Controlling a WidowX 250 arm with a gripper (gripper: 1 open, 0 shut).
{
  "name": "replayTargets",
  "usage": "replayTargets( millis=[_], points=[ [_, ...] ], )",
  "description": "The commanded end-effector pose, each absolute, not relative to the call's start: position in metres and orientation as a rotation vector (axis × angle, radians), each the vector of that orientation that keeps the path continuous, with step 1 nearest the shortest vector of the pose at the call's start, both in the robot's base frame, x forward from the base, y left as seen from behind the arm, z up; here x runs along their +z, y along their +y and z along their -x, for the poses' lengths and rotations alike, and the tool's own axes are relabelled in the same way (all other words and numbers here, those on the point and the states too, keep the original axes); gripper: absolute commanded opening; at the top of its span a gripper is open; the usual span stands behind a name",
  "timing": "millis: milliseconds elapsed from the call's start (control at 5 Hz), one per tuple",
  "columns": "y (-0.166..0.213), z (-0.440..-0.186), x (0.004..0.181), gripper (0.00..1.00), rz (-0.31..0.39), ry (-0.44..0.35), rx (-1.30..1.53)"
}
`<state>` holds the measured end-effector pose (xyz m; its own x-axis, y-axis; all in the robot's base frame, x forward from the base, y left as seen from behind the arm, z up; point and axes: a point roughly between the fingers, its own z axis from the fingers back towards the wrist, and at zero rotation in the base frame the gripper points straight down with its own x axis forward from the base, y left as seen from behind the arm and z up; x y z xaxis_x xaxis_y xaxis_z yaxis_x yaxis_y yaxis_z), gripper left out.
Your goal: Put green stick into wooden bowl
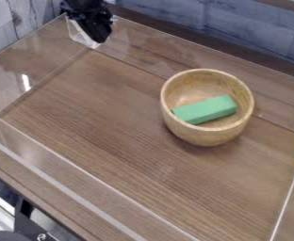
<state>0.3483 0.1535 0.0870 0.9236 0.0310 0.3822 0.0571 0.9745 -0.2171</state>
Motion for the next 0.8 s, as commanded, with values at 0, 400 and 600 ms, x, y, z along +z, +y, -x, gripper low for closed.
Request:
replayTargets(
  millis=[0,400,600],
  points=[
    [0.151,-0.355,0.118,1.0,0.187,-0.466,0.039],
    [0.16,-0.375,0.109,0.0,0.201,-0.471,-0.033],
    [0.172,-0.374,0.112,1.0,0.206,-0.476,-0.017]
  ],
)
